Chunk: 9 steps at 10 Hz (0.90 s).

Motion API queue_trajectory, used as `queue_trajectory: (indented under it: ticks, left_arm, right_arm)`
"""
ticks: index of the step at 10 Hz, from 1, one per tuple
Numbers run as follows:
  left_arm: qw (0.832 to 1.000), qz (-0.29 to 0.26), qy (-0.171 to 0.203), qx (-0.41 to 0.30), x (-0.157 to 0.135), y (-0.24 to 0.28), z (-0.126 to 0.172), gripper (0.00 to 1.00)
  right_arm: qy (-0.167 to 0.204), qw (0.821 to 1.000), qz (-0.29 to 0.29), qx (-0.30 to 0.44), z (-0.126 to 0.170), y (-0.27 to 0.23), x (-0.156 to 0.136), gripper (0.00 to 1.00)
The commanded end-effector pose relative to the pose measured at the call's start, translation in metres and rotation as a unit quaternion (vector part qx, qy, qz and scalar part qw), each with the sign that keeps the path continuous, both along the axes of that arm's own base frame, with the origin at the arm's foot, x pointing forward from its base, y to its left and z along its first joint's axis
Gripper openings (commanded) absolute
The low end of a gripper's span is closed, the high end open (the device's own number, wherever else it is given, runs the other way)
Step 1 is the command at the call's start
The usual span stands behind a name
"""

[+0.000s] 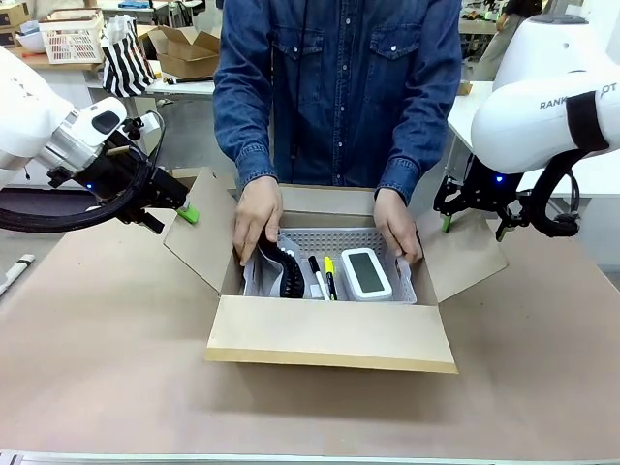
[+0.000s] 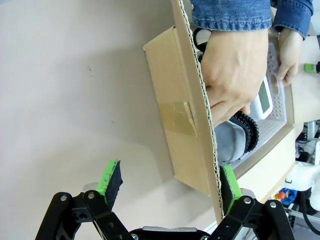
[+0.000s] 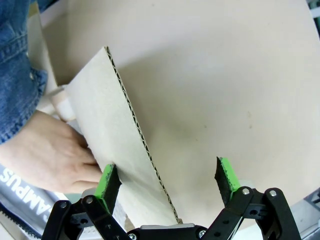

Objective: Pack the gift set into the box.
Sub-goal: Lift both hands away from the flaps of the Package Box.

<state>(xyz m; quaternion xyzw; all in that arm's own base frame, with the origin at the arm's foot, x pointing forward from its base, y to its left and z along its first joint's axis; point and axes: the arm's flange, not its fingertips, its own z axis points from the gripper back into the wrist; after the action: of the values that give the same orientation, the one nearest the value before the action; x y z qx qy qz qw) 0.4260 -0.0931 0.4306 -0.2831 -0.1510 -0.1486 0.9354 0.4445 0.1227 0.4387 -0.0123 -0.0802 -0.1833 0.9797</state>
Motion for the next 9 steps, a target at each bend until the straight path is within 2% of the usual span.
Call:
queue_trajectory:
  ticks: [1, 9]
  left_arm:
    - [1.000, 0.004, 0.004, 0.008, -0.0001, -0.0002, 0.0033, 1.00]
    - [1.000, 0.004, 0.004, 0.008, -0.0001, -0.0002, 0.0033, 1.00]
  right_arm:
    - [-0.001, 1.000, -0.003, -0.009, 0.0040, -0.0010, 0.0007, 1.00]
    - [-0.001, 1.000, -0.003, -0.009, 0.0040, -0.0010, 0.0007, 1.00]
